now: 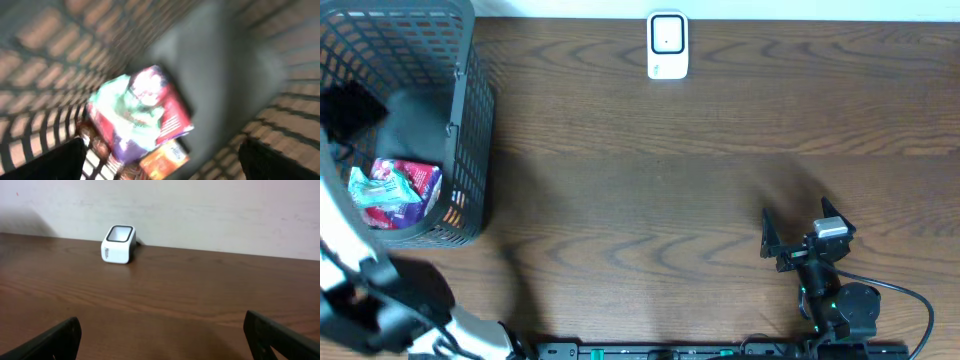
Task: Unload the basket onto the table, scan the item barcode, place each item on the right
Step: 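Reach the left gripper into the basket and grasp the green wrapper, then carry the green wrapper to the table center and release it, then reach the left gripper into the basket and grasp the floral pack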
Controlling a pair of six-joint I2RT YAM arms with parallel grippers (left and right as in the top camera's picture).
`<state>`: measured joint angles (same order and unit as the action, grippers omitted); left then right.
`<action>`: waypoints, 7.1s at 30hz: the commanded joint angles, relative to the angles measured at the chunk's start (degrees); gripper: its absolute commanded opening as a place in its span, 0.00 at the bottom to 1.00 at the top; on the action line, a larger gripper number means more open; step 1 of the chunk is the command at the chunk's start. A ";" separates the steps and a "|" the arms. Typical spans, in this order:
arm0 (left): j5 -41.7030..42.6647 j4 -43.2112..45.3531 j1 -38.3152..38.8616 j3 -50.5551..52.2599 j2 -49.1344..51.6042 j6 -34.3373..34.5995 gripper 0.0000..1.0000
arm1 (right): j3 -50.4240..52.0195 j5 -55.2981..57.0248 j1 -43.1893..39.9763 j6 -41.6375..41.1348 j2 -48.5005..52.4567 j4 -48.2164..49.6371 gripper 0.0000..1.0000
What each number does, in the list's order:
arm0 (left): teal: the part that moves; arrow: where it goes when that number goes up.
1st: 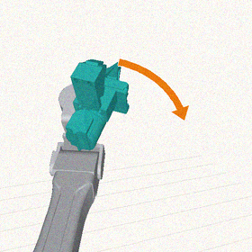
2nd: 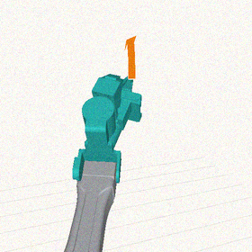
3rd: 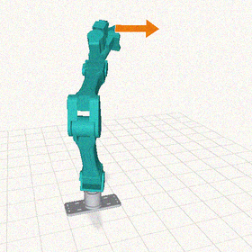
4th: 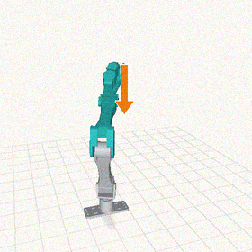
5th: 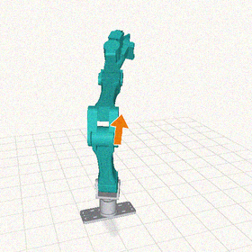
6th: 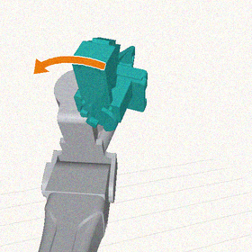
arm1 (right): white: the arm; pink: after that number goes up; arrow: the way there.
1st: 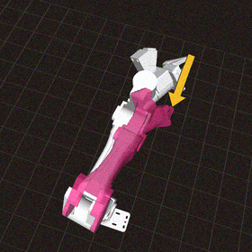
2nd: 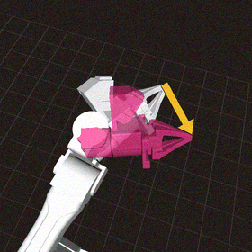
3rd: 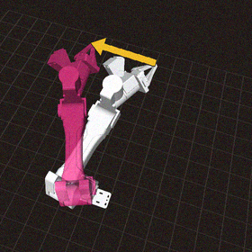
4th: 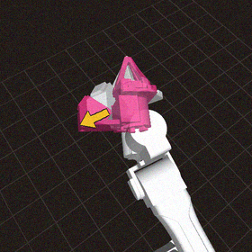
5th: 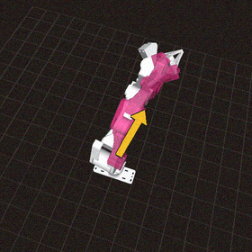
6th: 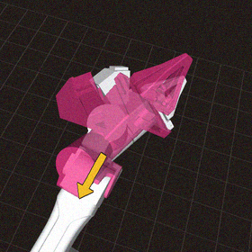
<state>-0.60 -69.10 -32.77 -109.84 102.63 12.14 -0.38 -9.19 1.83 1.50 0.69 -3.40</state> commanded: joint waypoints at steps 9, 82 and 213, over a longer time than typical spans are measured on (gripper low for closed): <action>-15.54 -5.22 2.69 4.48 8.94 22.86 0.98 | 0.09 0.04 -0.28 -0.79 -0.35 -0.24 0.99; 6.54 37.03 66.86 21.24 6.93 13.46 0.08 | 0.09 0.07 -0.28 -0.79 -0.35 -0.24 0.99; -18.84 20.76 8.57 24.35 14.32 12.66 0.91 | 0.09 0.04 -0.28 -0.79 -0.35 -0.24 0.99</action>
<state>-18.37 -47.59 -23.94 -85.84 114.21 29.02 -0.38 -9.19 1.83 1.50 0.69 -3.40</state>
